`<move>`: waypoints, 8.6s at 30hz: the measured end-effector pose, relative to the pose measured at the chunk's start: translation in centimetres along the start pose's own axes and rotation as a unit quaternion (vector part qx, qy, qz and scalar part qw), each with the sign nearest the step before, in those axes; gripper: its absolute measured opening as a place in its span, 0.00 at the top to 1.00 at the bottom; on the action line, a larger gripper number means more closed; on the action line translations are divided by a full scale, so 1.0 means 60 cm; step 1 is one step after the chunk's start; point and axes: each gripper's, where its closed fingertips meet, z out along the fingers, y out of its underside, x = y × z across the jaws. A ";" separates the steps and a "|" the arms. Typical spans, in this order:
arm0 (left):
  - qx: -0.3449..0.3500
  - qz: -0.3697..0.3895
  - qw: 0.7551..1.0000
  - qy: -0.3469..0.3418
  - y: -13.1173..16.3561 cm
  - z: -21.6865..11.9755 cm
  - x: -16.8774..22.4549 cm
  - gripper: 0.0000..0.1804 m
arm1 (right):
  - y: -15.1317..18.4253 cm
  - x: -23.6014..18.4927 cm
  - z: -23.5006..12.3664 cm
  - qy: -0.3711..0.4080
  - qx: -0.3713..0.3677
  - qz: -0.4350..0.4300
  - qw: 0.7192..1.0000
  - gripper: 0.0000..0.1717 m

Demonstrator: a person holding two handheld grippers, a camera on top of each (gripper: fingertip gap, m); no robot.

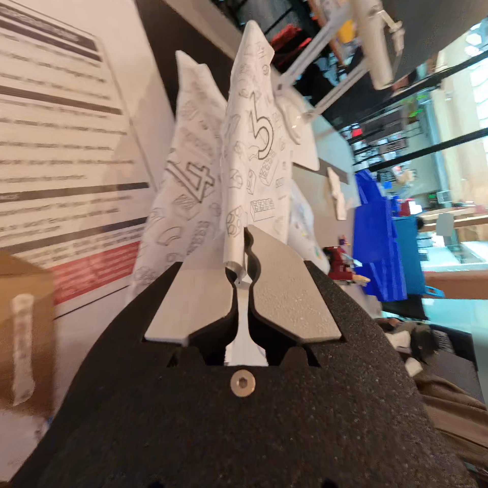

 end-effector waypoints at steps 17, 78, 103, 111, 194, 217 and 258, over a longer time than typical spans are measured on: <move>0.054 0.007 0.997 -0.054 0.028 0.002 -0.035 1.00 | -0.277 0.180 0.061 0.127 -0.069 -0.125 0.982 0.77; 0.100 0.405 0.874 -0.251 0.027 -0.015 0.066 0.76 | -0.129 0.250 -0.079 0.240 -0.267 -0.105 0.928 0.68; 0.064 0.456 0.852 -0.250 0.075 0.036 0.083 0.77 | 0.289 0.231 -0.483 0.434 -0.519 0.091 0.731 0.83; 0.065 0.462 0.848 -0.251 0.078 0.037 0.089 0.77 | 0.191 0.285 -0.573 0.496 -0.469 0.062 0.728 0.82; 0.029 0.604 0.769 -0.207 0.242 0.108 0.228 0.77 | 0.596 0.175 -0.992 0.337 -0.660 -0.029 0.670 0.95; 0.031 0.621 0.759 -0.193 0.255 0.099 0.246 0.77 | 0.317 0.090 -0.839 0.418 -0.592 -0.302 0.619 0.92; 0.005 0.631 0.753 -0.185 0.281 0.111 0.242 0.77 | 0.327 0.266 -0.533 0.256 -0.618 -0.346 0.658 0.78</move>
